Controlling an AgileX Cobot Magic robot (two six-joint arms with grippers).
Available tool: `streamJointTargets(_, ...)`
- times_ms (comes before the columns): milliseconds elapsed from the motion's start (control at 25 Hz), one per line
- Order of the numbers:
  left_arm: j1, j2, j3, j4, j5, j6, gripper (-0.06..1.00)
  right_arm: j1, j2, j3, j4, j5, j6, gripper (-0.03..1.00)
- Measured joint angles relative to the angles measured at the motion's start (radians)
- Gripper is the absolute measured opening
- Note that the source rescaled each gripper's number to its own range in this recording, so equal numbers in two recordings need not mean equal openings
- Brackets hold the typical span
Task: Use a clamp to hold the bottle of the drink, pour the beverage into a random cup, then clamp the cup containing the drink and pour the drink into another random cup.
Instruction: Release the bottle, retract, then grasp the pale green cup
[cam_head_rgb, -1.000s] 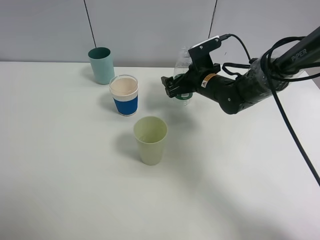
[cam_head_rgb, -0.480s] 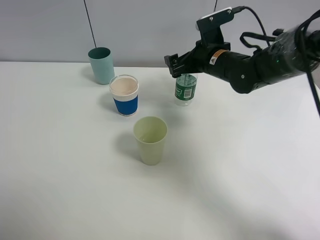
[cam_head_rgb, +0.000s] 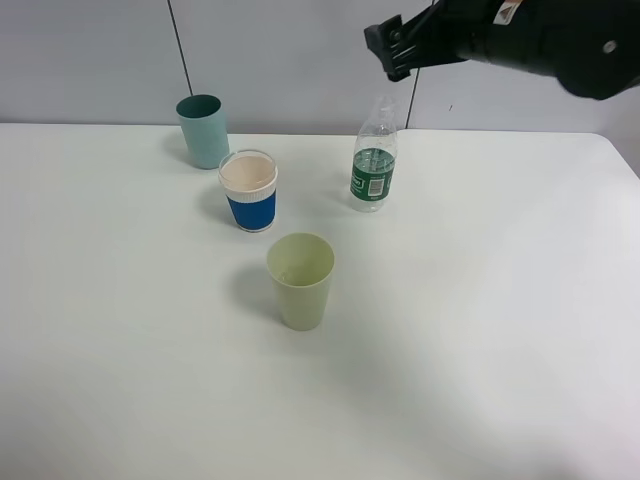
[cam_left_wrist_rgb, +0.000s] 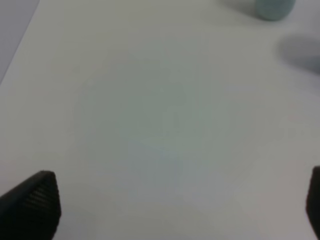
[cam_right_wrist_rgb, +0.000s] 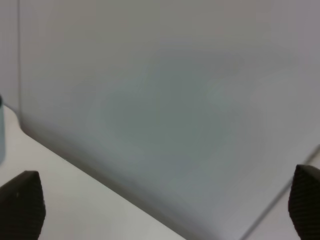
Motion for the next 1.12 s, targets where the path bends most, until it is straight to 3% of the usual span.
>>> streamJointTargets(400,0.000,0.000,0.000,0.000,0.000,0.000,1.00,-0.206,-0.274,0.000,-0.084,0.339,-0.033,0.94)
streamJointTargets(520,0.000,0.000,0.000,0.000,0.000,0.000,1.00,-0.276,-0.361,0.000,-0.118,0.434,0.052,0.94)
streamJointTargets(800,0.000,0.000,0.000,0.000,0.000,0.000,1.00,-0.375,-0.602,0.000,-0.271,0.736,0.386,0.94)
streamJointTargets(1120,0.000,0.000,0.000,0.000,0.000,0.000,1.00,-0.378,-0.888,0.000,-0.309,1.022,0.439,0.94)
